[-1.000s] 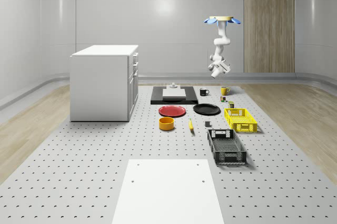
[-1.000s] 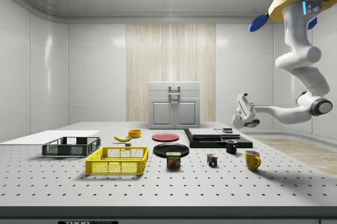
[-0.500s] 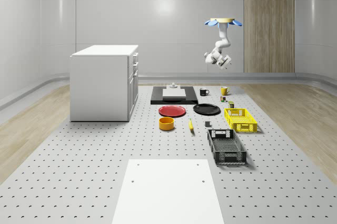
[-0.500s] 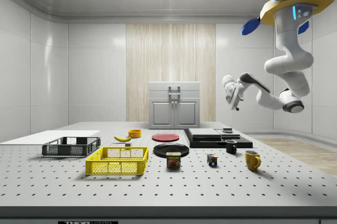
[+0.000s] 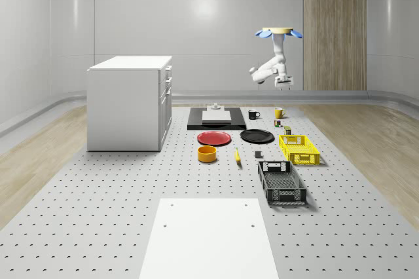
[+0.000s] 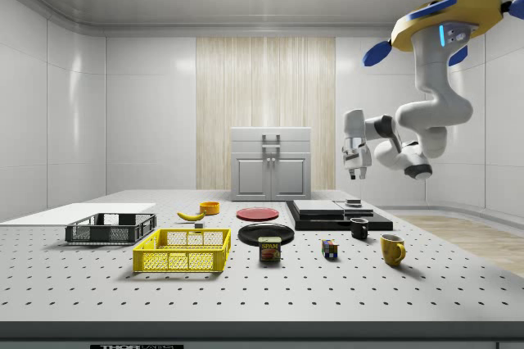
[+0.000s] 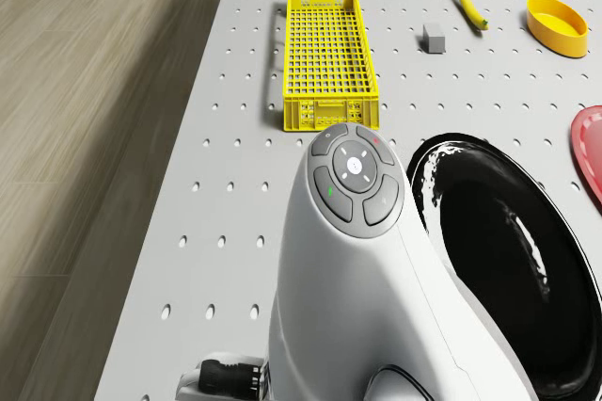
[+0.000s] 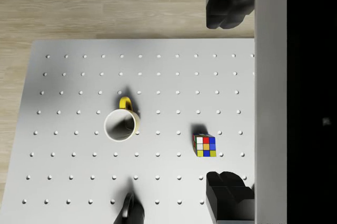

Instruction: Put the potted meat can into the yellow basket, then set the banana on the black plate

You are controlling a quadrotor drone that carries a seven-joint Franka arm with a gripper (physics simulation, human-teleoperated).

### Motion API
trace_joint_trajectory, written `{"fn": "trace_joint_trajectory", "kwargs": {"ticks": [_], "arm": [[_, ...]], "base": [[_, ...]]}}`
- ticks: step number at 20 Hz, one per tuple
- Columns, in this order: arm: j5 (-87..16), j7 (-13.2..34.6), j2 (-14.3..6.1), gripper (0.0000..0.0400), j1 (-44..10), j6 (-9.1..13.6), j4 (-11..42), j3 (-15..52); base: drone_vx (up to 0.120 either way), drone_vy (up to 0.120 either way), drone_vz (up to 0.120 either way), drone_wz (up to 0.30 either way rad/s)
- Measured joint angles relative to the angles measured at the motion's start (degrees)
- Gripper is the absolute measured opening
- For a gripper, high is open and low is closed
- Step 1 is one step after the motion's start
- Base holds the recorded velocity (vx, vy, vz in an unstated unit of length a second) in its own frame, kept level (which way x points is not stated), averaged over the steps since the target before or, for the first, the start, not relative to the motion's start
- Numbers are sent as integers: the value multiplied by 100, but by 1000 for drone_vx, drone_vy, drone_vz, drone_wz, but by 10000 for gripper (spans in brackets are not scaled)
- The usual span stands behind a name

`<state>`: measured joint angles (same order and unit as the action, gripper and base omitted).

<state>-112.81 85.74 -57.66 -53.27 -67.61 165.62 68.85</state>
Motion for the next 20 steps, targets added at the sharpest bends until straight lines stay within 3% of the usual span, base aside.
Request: {"fn": "trace_joint_trajectory", "kwargs": {"ticks": [4,7,20], "arm": [[-93,214,-173,400,-316,70,29,156],[-101,317,-286,400,-460,61,34,234],[54,547,-705,400,-744,-202,16,431]], "base": [[120,-10,-120,0],[120,-120,-120,0],[120,-3,-120,0]]}}
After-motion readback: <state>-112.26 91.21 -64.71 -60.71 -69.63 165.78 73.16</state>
